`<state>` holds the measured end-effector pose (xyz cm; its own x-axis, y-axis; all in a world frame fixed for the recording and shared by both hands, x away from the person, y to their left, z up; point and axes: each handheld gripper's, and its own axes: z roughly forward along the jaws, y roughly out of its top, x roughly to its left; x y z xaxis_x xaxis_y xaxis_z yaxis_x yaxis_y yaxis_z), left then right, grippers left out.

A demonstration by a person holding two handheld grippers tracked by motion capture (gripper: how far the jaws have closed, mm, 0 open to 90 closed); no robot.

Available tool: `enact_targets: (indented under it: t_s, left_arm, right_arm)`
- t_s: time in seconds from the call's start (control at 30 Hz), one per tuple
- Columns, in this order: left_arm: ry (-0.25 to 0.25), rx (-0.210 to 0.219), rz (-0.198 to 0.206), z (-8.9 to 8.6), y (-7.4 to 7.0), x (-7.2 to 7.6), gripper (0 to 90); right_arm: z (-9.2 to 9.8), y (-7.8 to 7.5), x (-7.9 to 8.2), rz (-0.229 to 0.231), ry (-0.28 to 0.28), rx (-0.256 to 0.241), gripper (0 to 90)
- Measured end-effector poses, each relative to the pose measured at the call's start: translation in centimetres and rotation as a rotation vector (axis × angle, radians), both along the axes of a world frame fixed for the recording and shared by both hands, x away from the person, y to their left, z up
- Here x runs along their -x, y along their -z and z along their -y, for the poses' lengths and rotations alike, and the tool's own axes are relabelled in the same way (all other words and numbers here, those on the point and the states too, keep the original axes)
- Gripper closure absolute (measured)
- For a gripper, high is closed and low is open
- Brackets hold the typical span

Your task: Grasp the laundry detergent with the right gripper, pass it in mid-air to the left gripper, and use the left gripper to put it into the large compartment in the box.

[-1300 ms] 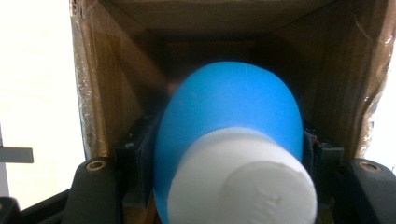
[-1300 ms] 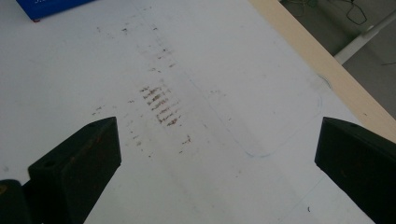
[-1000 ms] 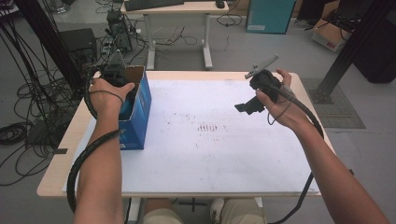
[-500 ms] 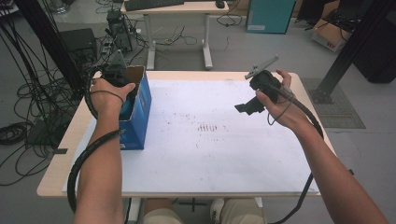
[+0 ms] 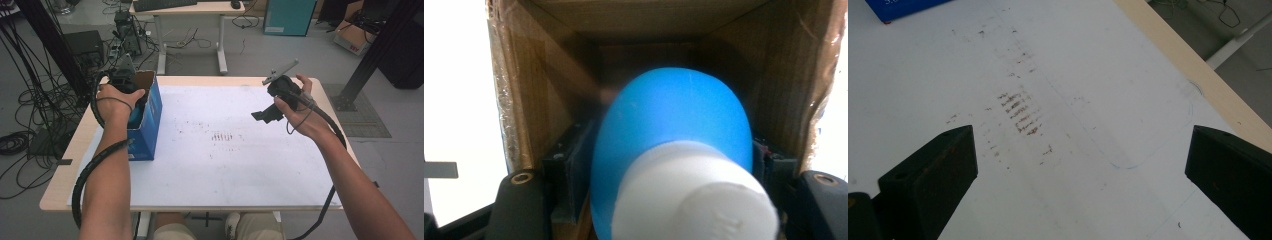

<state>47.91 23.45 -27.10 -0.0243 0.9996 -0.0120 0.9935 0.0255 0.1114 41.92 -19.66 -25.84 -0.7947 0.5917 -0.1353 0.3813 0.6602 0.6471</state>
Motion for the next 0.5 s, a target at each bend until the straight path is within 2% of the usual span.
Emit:
enact_targets:
  t_s: [0.2,0.37,0.5]
  left_arm:
    - [0.009,-0.013,0.006,0.06,-0.24,0.12,30.9]
    - [0.017,-0.019,-0.006,0.1,-0.5,0.16,28.8]
    - [0.02,-0.025,0.003,0.12,-0.79,0.29,28.7]
  right_arm:
    - [0.02,-0.13,-0.04,0.003,-0.006,0.002,0.4]
    - [-0.09,-0.18,-0.06,0.005,-0.009,0.002,0.3]
    - [-0.14,-0.2,-0.04,0.005,-0.004,-0.002,0.4]
